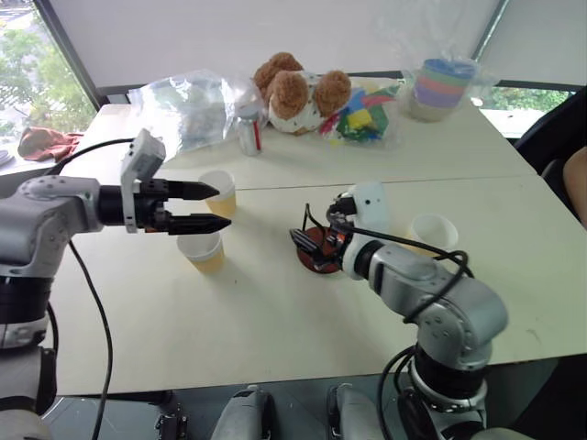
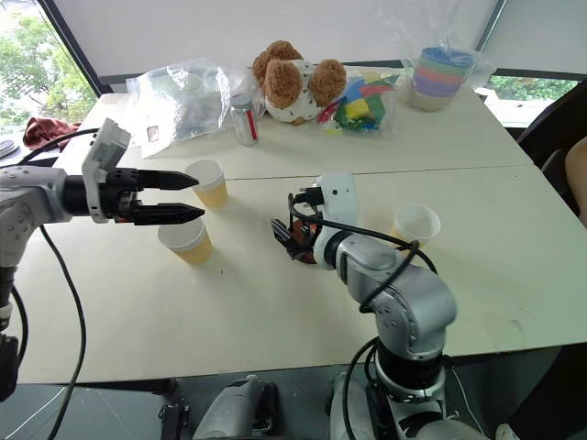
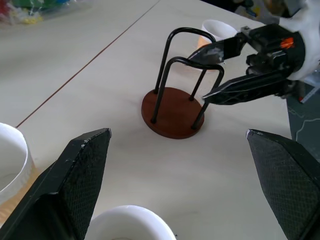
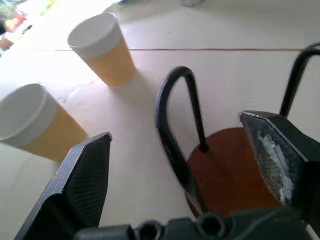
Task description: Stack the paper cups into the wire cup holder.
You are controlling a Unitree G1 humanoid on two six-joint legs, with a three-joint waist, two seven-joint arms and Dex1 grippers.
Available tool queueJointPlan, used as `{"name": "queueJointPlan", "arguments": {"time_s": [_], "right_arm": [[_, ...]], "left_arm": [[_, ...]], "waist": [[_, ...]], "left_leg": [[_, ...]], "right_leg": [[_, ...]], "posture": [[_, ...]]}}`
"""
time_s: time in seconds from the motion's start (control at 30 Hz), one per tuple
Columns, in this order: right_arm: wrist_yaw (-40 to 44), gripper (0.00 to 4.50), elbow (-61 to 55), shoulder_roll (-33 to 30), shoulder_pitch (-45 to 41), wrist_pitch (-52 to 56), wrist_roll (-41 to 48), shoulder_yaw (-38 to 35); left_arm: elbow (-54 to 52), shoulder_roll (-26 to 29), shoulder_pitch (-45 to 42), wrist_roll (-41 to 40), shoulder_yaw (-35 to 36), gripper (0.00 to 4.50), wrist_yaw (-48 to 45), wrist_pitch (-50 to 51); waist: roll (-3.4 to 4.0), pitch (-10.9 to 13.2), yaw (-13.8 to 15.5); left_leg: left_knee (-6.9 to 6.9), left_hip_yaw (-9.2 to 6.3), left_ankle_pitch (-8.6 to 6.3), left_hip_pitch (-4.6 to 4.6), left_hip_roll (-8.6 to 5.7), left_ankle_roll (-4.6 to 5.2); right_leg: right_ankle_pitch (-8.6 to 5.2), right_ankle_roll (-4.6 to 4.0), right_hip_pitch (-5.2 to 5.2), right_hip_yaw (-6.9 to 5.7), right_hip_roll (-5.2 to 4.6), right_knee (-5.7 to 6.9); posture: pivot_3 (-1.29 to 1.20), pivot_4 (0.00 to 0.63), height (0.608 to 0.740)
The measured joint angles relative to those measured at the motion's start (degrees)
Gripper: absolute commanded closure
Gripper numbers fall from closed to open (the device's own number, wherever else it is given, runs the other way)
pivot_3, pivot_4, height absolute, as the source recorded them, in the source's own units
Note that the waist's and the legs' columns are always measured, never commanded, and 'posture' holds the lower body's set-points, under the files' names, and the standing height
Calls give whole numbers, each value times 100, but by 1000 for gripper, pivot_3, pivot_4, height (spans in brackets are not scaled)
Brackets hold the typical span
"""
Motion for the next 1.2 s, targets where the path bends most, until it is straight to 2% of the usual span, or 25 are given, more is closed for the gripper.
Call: {"name": "queueJointPlan", "arguments": {"time_s": [0.17, 0.27, 0.33, 0.4, 0.5, 0.57, 0.63, 0.7, 0.77, 0.9, 1.1, 1.2], "right_arm": [[627, 50, -584, 90, -5, 554, 553, -740], [1391, 50, -861, -97, 63, 625, 1484, -1551], [2135, 50, -873, -1015, 260, 627, 2459, -1987], [2767, 50, -767, -2284, 374, 629, 3150, -2362], [3469, 50, -353, -3933, 507, 589, 3577, -2956], [3807, 50, 23, -4792, 767, 348, 3522, -3094], [4171, 50, 526, -5550, 1187, -325, 3135, -3000], [4548, 50, 1170, -6293, 1651, -1362, 2370, -2703], [4885, 50, 1843, -6704, 1865, -2561, 1550, -2139], [5325, 50, 3114, -6735, 1564, -4168, 555, -951], [5853, 50, 4249, -6459, 684, -5227, -74, -51], [6068, 876, 4623, -6313, 495, -5498, -294, 225]], "left_arm": [[357, -163, -153, 179, -180, 0, -236, -239], [500, -173, -169, 234, -276, 0, -472, -330], [515, -168, -163, 234, -349, 0, -682, -338], [459, -145, -112, 228, -401, 0, -913, -336], [23, -136, -7, 205, -550, 0, -1186, -321], [-298, -135, 60, 165, -586, 0, -1281, -308], [-612, -137, 66, 124, -611, 0, -1314, -307], [-958, -102, 75, 137, -652, 0, -1350, -354], [-1243, 12, 165, 300, -818, 0, -1386, -532], [-1509, 13, 359, 479, -1067, 0, -1327, -702], [-1694, 3, 374, 448, -1052, 0, -1045, -543], [-1700, 1, 398, 415, -1019, 0, -883, -419]], "waist": [[0, 0, 1], [0, 0, 16], [1, 1, 38], [0, 3, 33], [-2, 3, 23], [-4, 1, 27], [-5, 2, 28], [-5, 2, 21], [-6, 1, 0], [-2, 5, 9], [0, 6, 35], [0, 6, 42]], "left_leg": [[0, 0, -4, 0, 0, 8], [0, -3, -16, 0, 1, 28], [3, -6, -28, -1, -1, 49], [8, 0, -34, 0, -4, 59], [5, -1, -36, 1, -1, 62], [0, -2, -36, 2, 3, 62], [1, 0, -36, 1, 2, 62], [4, 10, -36, 3, -1, 62], [5, 20, -36, 19, 0, 62], [5, 23, -36, 32, 3, 61], [5, 21, -35, 29, 3, 60], [5, 20, -35, 28, 2, 60]], "right_leg": [[0, 0, 0, 0, 1, 1], [0, 0, 3, -1, 1, -3], [0, 0, 15, -1, -3, -17], [0, 0, 21, 0, -9, -29], [0, 1, 26, 0, -7, -63], [0, 1, 26, 0, -5, -65], [0, 1, 25, 1, -5, -67], [1, 1, 28, 6, -7, -67], [1, 2, 37, 12, -7, -66], [1, 2, 43, 15, -7, -57], [0, 3, 42, 14, -7, -60], [0, 3, 43, 13, -7, -62]], "posture": [[0, 150, 740], [0, 150, 740], [0, 150, 740], [0, 150, 740], [0, 150, 740], [0, 150, 740], [0, 150, 740], [0, 150, 740], [0, 150, 740], [0, 150, 740], [0, 150, 740], [0, 150, 740]]}}
